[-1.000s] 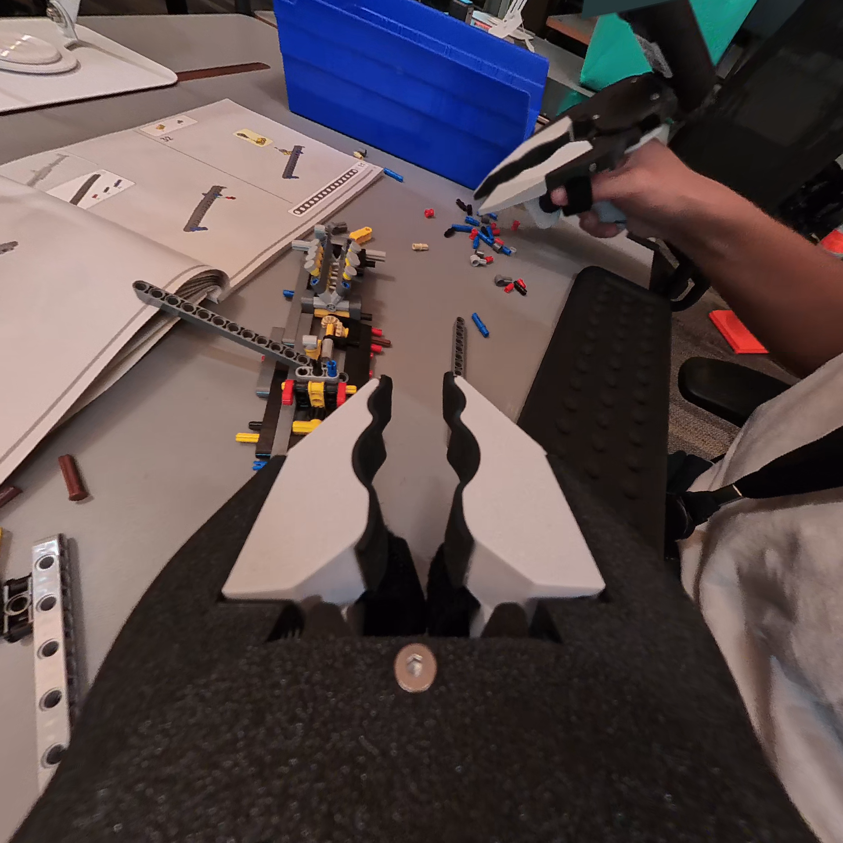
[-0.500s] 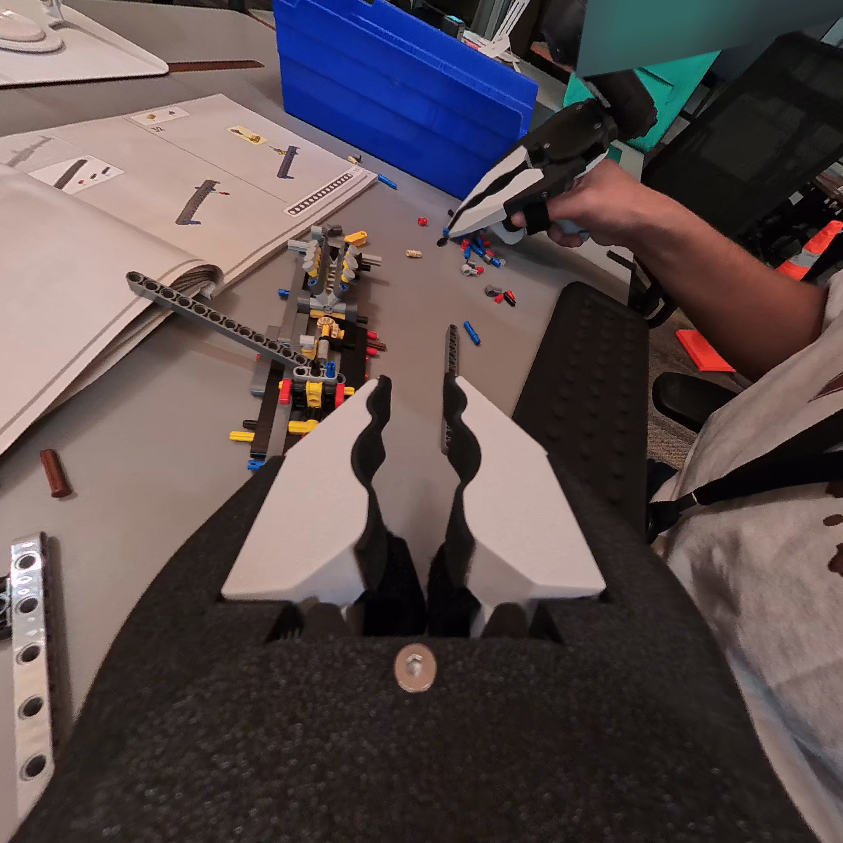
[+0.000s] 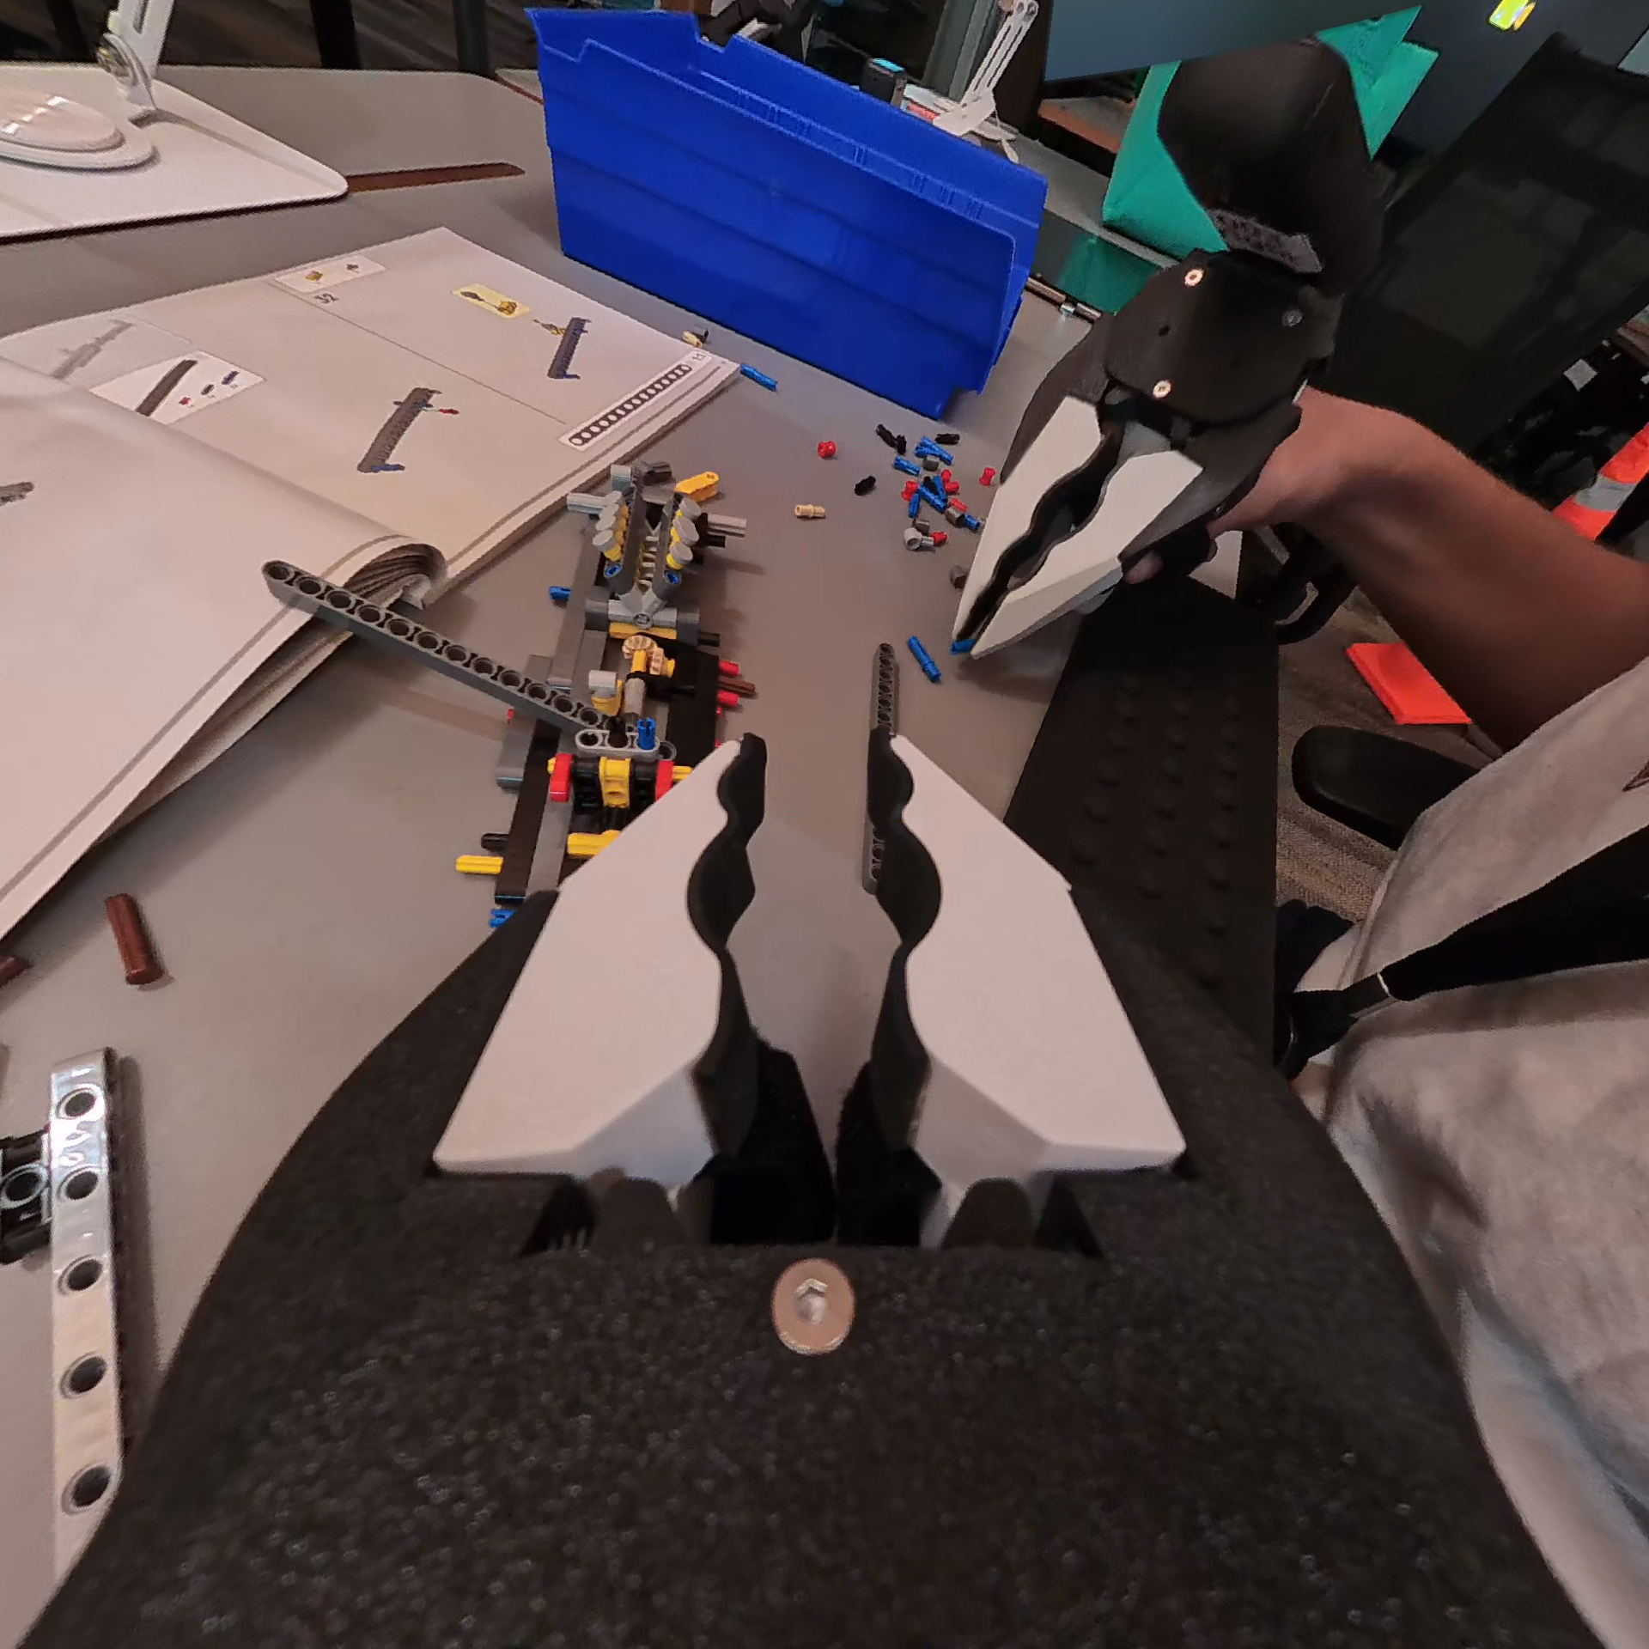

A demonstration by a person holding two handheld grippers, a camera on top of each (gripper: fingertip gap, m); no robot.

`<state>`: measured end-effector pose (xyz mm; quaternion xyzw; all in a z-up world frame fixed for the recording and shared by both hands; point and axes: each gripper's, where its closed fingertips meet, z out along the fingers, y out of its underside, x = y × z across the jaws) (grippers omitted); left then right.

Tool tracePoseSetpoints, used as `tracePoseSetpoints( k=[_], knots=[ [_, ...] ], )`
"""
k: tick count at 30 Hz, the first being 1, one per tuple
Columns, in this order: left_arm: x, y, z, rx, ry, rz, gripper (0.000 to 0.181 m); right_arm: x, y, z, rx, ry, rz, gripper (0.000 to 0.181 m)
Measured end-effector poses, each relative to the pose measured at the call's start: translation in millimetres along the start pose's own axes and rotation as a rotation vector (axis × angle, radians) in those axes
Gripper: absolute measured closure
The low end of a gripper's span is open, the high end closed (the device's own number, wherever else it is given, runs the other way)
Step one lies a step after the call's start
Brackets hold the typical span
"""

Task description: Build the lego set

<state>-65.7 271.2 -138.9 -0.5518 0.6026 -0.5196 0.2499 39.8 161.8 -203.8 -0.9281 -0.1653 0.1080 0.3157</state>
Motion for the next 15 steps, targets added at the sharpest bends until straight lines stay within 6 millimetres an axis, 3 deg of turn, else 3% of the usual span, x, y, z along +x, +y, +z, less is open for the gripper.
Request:
tracePoseSetpoints(
  k=[5, 11, 15],
  knots=[
    [0.1, 0.0, 0.0, 0.001, -0.003, 0.004, 0.159, 2.9, 10.3, 5.1, -0.058, 0.037, -0.034, 0.176],
    [-0.1, 0.3, 0.4, -0.002, -0.004, 0.005, 0.159, 3.9, 8.8, 4.2, -0.025, 0.026, 0.000, 0.170],
    [-0.4, -0.2, 0.0, 0.001, 0.000, -0.001, 0.159, 14.6, -0.7, -7.3, 0.053, 0.063, 0.036, 0.163]
  ],
)
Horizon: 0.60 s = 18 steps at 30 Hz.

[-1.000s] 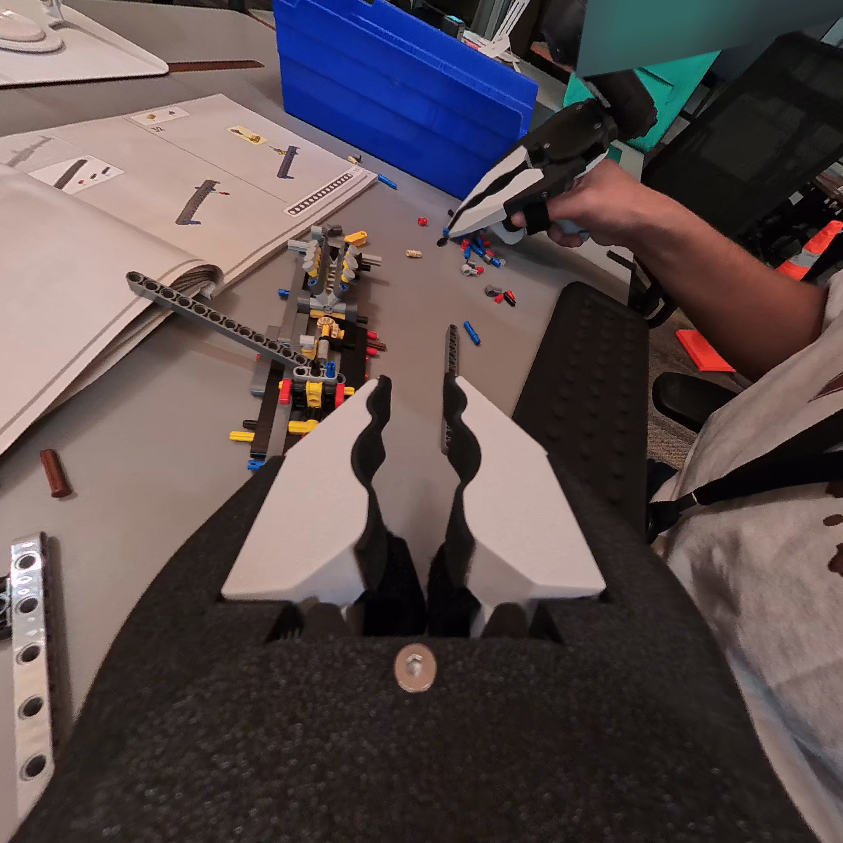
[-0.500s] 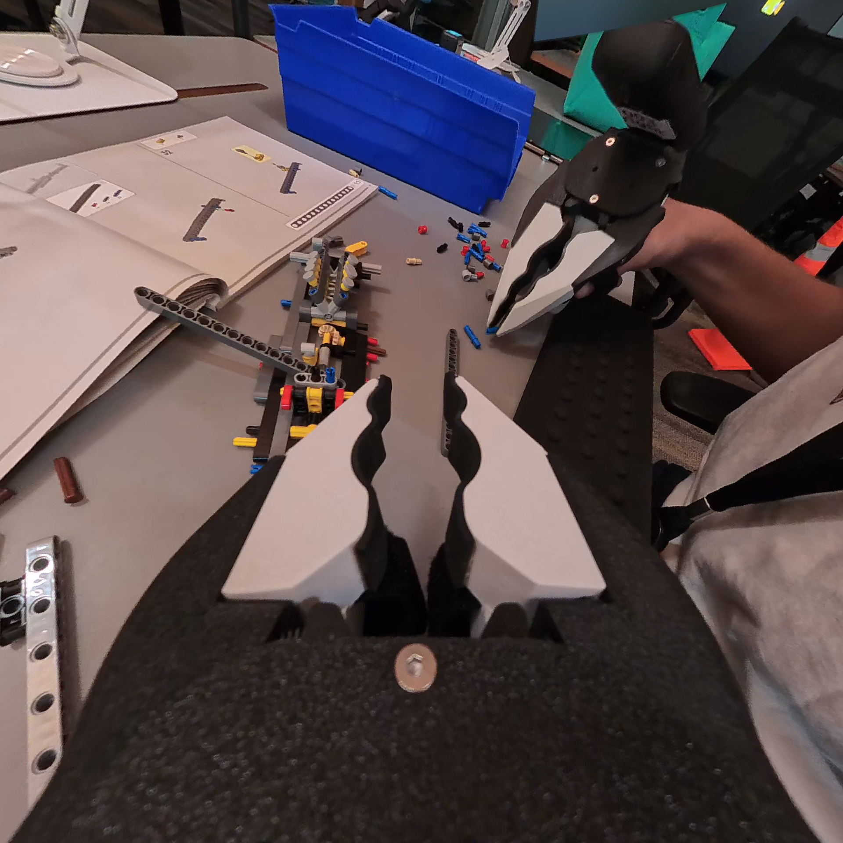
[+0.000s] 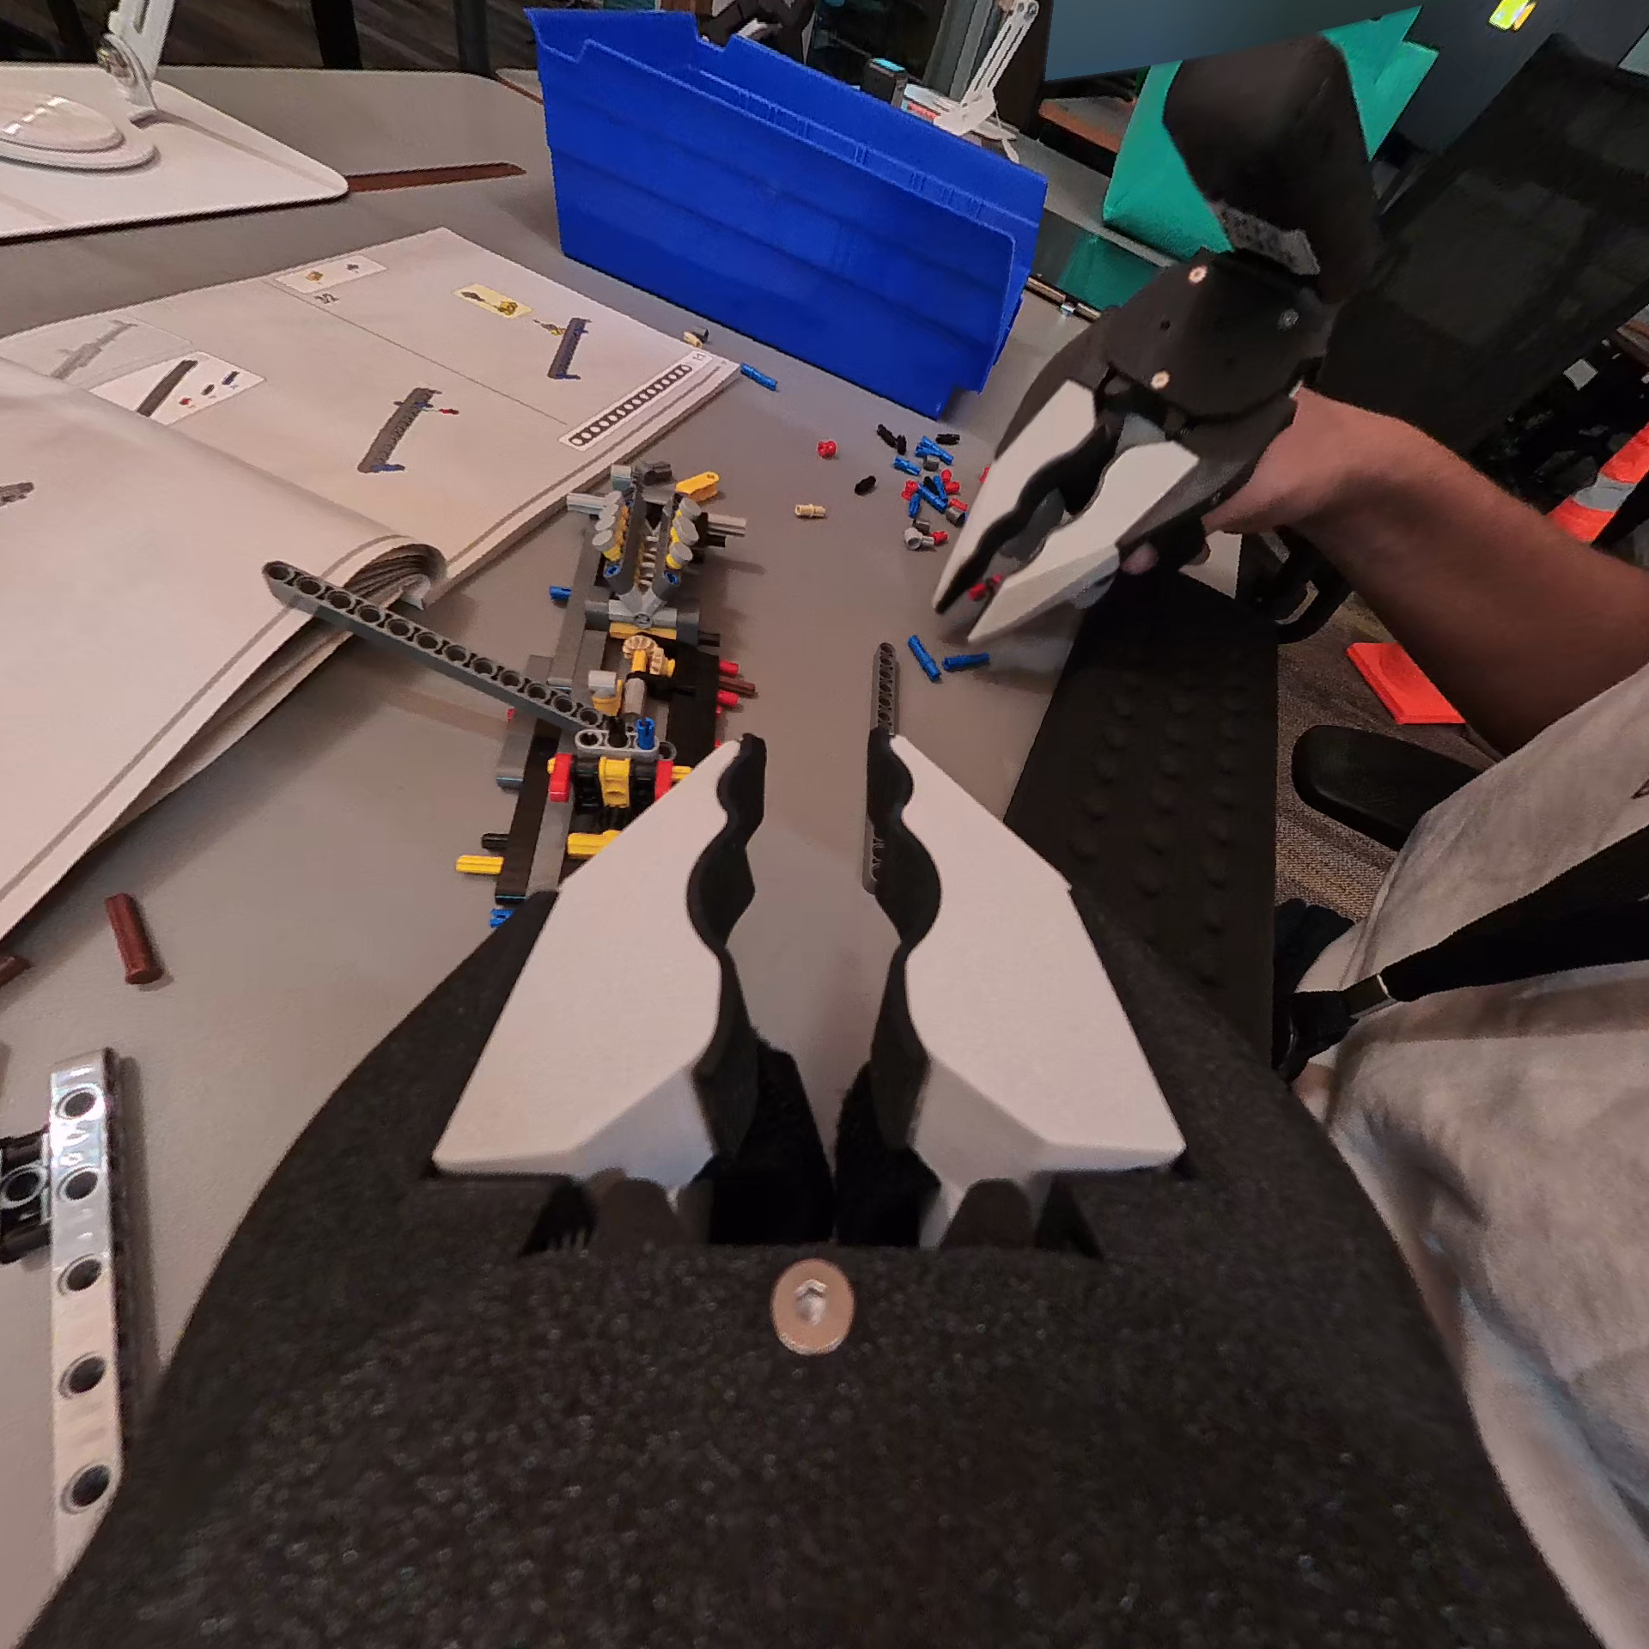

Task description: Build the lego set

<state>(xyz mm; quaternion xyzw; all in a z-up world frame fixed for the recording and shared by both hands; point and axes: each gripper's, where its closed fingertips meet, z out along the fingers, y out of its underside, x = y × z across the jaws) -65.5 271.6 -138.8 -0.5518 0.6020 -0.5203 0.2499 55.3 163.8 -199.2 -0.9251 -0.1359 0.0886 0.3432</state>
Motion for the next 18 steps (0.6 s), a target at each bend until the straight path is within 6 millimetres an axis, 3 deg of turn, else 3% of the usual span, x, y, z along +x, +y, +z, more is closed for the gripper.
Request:
tracePoseSetpoints(
  k=[4, 9, 15, 18],
  knots=[
    [-0.1, -0.8, -0.9, 0.007, 0.003, -0.005, 0.159, 32.3, -4.1, -21.7, 0.076, 0.127, 0.053, 0.163],
    [-0.6, -0.9, -0.8, 0.006, 0.009, -0.015, 0.159, 97.0, 19.2, -53.5, 0.109, 0.389, 0.201, 0.161],
    [-1.0, -0.8, -0.9, 0.006, 0.013, -0.022, 0.159, 123.2, 42.7, -46.4, 0.059, 0.433, 0.257, 0.157],
    [-1.8, -1.7, -1.5, 0.013, 0.015, -0.032, 0.159, 139.8, 50.1, -57.8, 0.064, 0.508, 0.292, 0.157]
  ],
)
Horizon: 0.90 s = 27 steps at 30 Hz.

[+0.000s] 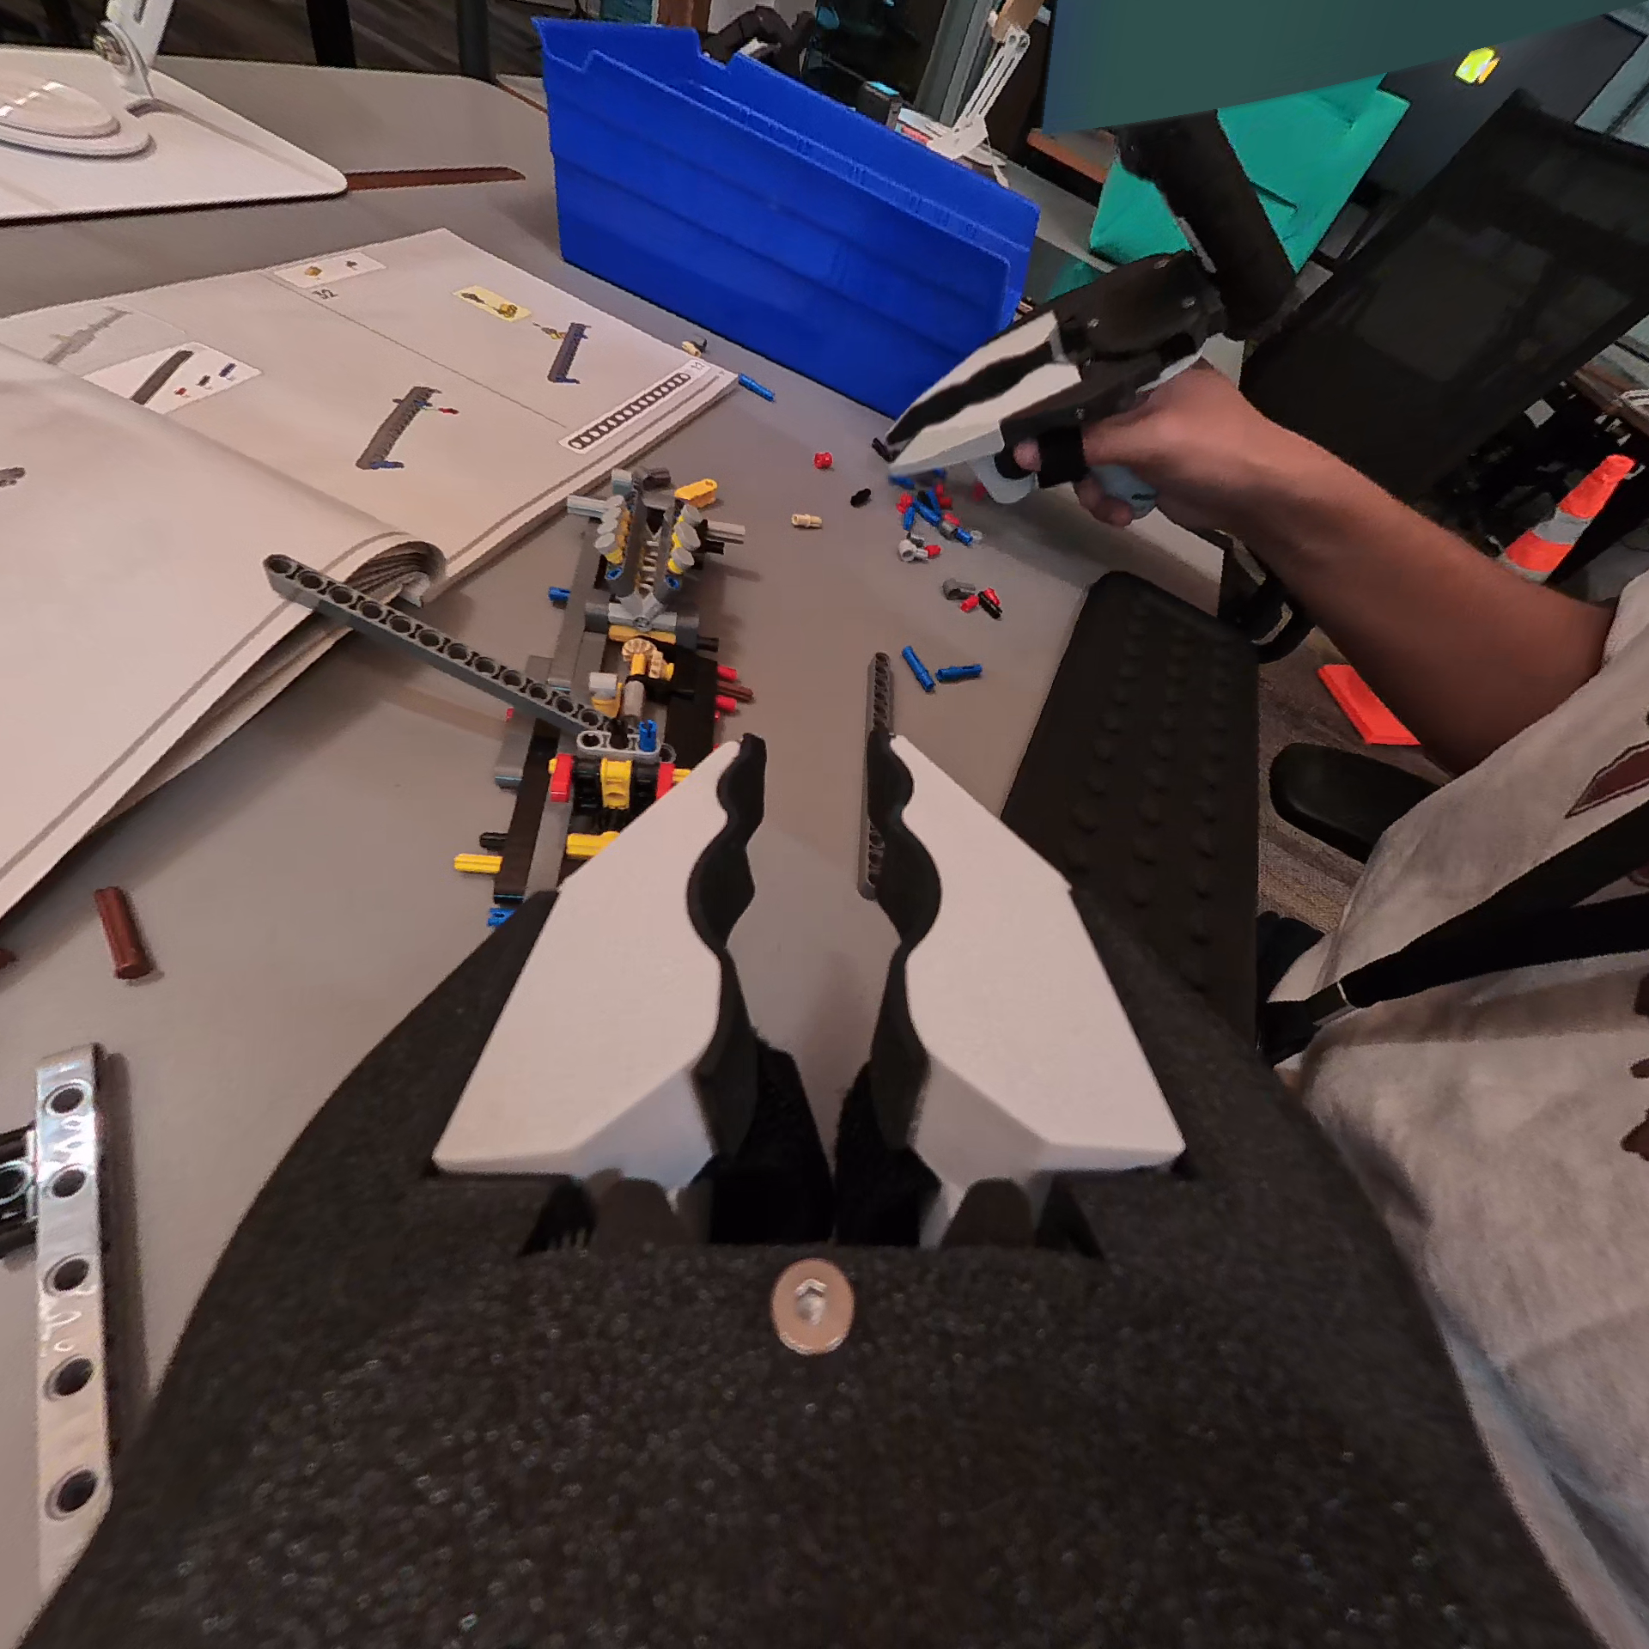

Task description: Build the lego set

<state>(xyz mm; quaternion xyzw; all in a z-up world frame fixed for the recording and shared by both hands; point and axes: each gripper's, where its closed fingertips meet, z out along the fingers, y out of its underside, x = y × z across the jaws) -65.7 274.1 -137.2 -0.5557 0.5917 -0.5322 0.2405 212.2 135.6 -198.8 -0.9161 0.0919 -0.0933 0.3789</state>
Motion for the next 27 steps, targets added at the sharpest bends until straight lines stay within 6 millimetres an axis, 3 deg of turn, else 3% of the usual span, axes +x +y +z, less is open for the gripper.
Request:
tracePoseSetpoints(
  k=[5, 14, 20, 24, 27],
  knots=[
    [-0.8, 1.0, 1.0, -0.009, 0.014, -0.022, 0.159, 27.7, 7.9, -5.9, -0.003, 0.121, 0.077, 0.157],
    [-1.2, -0.3, 0.3, -0.002, 0.038, -0.057, 0.158, 25.8, 25.6, -28.8, -0.010, 0.115, 0.134, 0.157],
    [-0.4, 0.4, 1.2, -0.008, 0.042, -0.055, 0.158, -10.9, 30.4, -36.0, -0.006, -0.007, 0.141, 0.158],
    [-0.2, 0.3, 1.1, -0.007, 0.038, -0.050, 0.158, -72.4, 20.0, -38.1, 0.015, -0.261, 0.111, 0.157],
    [0.0, -0.1, 0.9, -0.004, 0.035, -0.046, 0.158, -96.4, 28.3, -39.9, -0.049, -0.296, -0.018, 0.157]
  ],
)
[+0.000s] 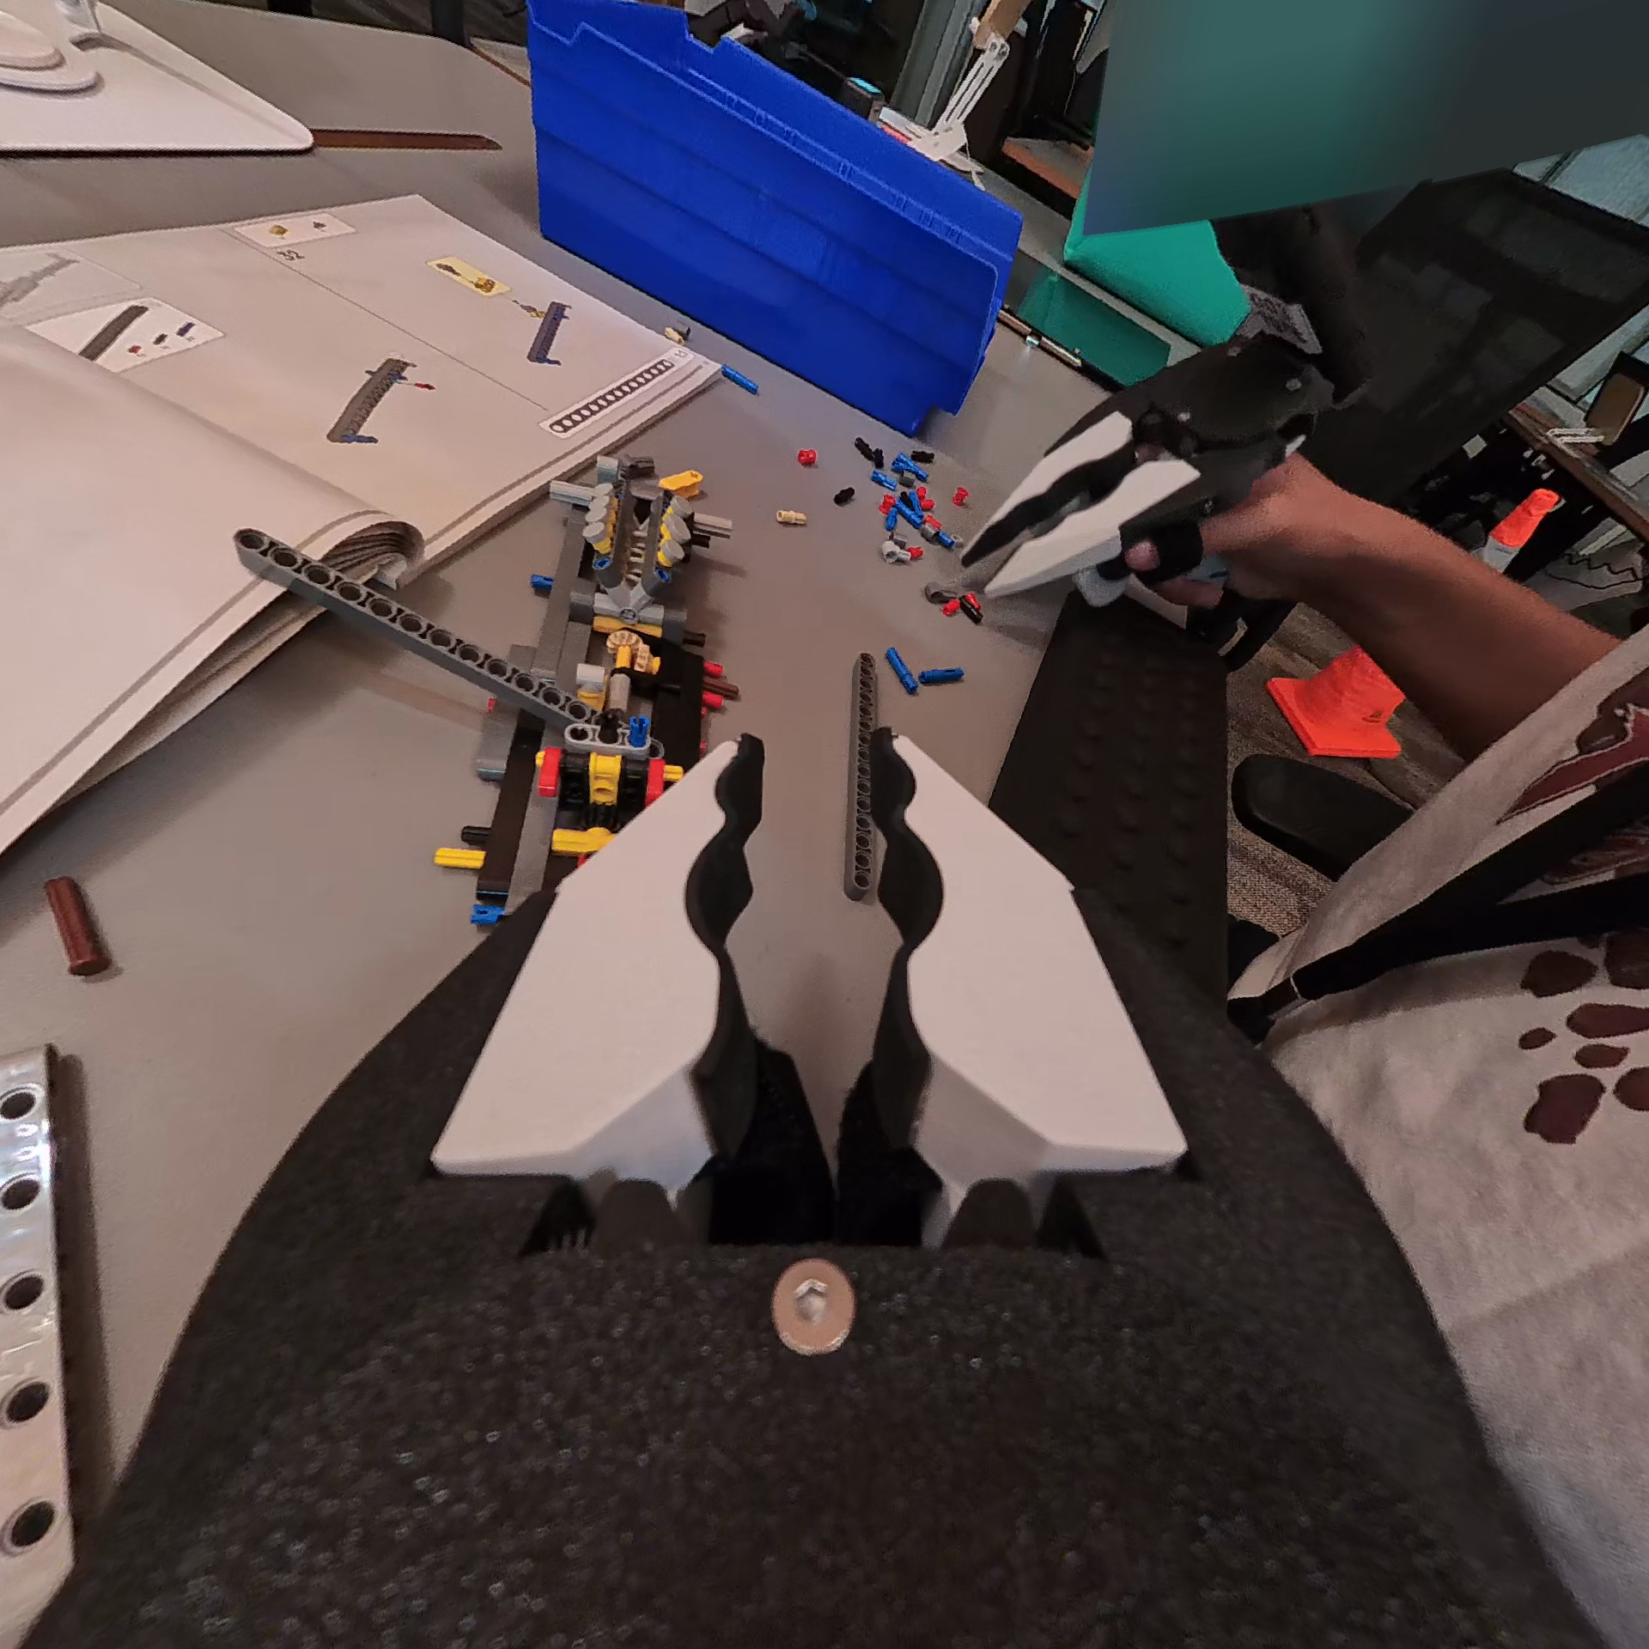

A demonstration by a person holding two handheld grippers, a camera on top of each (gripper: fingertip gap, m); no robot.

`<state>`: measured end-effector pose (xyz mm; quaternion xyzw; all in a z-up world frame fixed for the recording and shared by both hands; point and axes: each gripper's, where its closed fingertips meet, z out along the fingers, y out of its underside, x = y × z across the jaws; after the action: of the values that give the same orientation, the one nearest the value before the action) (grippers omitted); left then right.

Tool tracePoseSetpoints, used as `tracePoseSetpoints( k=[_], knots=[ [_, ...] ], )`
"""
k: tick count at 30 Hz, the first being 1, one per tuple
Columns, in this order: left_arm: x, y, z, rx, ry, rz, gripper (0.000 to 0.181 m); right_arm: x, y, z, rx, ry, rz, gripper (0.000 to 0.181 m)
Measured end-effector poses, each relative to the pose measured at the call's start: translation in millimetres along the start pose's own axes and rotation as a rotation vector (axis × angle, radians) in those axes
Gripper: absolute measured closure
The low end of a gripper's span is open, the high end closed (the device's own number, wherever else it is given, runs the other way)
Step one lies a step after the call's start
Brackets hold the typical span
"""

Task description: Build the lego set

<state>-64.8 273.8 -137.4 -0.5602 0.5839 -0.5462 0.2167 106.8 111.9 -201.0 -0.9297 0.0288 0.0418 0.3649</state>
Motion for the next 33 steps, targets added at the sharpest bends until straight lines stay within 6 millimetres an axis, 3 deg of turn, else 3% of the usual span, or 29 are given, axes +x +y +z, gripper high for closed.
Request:
tracePoseSetpoints(
  k=[5, 13, 18, 23, 29, 33],
  knots=[
    [0.6, -0.6, -0.2, 0.004, -0.002, 0.006, 0.158, 9.0, 7.2, -9.2, -0.036, 0.097, -0.058, 0.157],
    [0.7, -0.6, 0.3, 0.001, 0.000, 0.004, 0.158, 89.3, 19.6, -39.4, 0.069, 0.359, 0.100, 0.158],
    [-0.6, -0.1, 1.2, -0.005, 0.002, -0.011, 0.158, 84.2, -4.1, -38.9, 0.180, 0.329, 0.169, 0.158],
    [-1.2, -9.4, 1.9, -0.002, 0.019, -0.064, 0.159, 74.7, -40.7, -38.6, 0.279, 0.351, 0.175, 0.158],
    [-55.3, -31.1, 7.3, -0.141, -0.187, -0.042, 0.160, 77.2, -41.6, -27.4, 0.277, 0.377, 0.182, 0.160],
    [-78.4, -49.7, 13.2, -0.185, -0.185, -0.005, 0.160, 85.4, -45.1, -29.6, 0.266, 0.377, 0.187, 0.160]
  ],
)
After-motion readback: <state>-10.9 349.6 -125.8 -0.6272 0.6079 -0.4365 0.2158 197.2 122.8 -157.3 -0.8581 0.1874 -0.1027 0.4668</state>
